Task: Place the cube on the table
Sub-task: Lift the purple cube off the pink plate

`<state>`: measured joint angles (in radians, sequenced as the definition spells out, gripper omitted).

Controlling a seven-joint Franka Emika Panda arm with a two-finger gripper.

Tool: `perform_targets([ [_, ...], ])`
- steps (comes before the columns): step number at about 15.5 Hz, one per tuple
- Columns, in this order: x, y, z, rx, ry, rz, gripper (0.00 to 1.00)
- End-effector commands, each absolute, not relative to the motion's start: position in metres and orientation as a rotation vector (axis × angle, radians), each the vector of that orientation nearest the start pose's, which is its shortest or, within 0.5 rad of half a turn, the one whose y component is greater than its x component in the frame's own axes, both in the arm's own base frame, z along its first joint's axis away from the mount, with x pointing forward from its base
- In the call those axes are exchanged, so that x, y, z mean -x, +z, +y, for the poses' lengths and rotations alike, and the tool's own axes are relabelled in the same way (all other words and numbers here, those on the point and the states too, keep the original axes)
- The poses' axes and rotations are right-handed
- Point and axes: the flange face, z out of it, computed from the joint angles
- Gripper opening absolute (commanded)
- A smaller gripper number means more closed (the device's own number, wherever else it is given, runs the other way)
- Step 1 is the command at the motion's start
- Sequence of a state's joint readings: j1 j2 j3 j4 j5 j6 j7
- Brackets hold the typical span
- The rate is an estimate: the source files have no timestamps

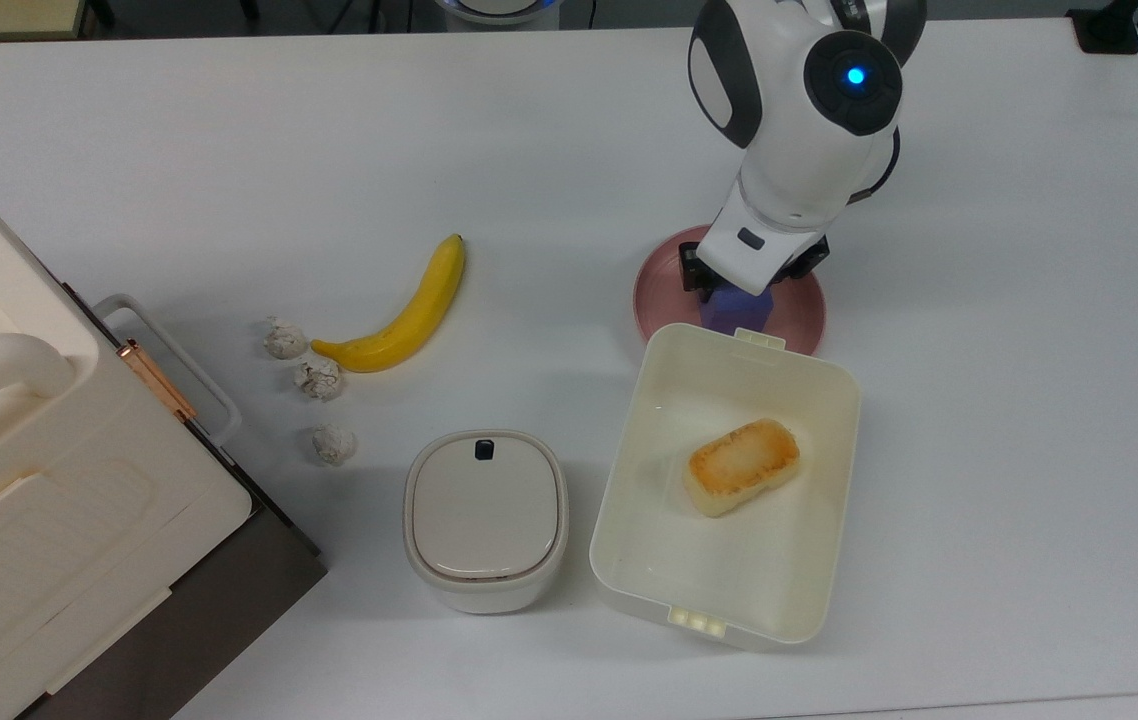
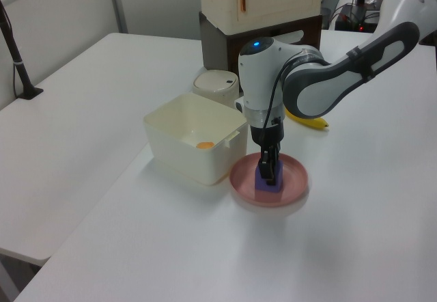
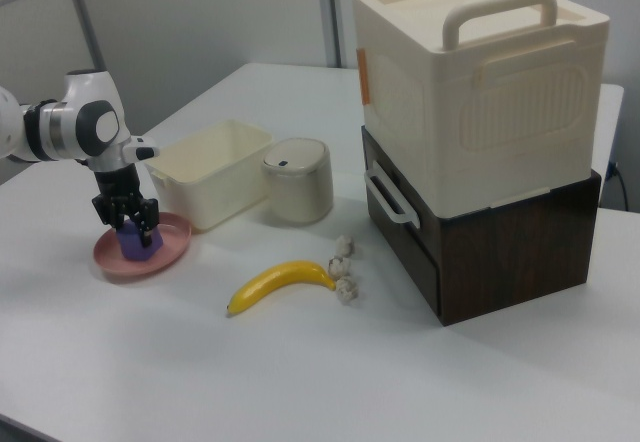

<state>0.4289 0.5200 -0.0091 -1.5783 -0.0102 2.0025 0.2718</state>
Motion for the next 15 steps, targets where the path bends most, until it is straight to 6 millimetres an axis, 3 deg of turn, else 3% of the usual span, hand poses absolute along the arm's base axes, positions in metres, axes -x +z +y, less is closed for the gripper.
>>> perform_targets([
  [1,-0.606,0.314,0.289,3.189,0.156,-0.272,0.00],
  [8,-0.563,0.283,0.329,3.217,0.248,-0.441,0.00],
  [15,-0.534,0.284,0.374,3.211,0.252,-0.485,0.00],
])
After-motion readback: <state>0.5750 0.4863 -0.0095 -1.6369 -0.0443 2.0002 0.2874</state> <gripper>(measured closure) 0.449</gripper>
